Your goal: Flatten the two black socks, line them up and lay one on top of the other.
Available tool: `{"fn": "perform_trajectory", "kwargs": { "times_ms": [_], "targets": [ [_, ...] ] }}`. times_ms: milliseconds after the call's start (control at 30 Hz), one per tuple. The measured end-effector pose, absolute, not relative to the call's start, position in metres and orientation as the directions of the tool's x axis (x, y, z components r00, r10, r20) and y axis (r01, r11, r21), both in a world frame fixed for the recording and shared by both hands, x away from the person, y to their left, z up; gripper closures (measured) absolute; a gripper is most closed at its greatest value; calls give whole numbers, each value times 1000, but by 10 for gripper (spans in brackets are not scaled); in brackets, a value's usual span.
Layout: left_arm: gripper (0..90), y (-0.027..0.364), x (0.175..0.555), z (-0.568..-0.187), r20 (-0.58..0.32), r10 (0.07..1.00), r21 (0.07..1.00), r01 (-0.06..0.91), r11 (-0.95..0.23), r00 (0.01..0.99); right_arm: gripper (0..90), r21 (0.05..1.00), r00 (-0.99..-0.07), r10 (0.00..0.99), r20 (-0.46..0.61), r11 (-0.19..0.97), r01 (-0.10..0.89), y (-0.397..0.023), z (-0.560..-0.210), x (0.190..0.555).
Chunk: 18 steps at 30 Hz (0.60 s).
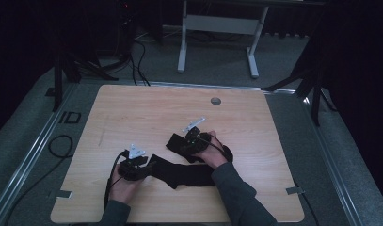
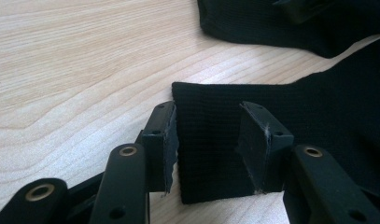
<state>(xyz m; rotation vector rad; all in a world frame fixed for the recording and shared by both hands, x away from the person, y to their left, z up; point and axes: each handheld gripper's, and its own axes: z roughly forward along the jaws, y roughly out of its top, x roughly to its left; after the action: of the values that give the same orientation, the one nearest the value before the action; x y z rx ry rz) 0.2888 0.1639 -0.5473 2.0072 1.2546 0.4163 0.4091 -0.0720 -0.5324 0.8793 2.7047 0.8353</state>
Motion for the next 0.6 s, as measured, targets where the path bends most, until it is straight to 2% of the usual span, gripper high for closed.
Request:
{"fn": "perform_trajectory", "kwargs": {
  "times_ms": [133,200,367,600],
  "targets": [
    [573,165,289,-547,-101,878,721,642,-260,468,467,569,-810,586,23,658,493,-62,-535,415],
    [570,167,289,-546,-96,880,723,640,-260,466,467,543,-804,594,13,671,505,-58,-541,418],
    [568,172,289,-544,-104,887,728,642,-240,450,526,558,-795,607,-11,663,499,-57,-544,419],
    [552,182,289,-541,-127,898,733,650,-202,422,760,572,-788,616,-3,648,504,-57,-544,418]
  ]
}}
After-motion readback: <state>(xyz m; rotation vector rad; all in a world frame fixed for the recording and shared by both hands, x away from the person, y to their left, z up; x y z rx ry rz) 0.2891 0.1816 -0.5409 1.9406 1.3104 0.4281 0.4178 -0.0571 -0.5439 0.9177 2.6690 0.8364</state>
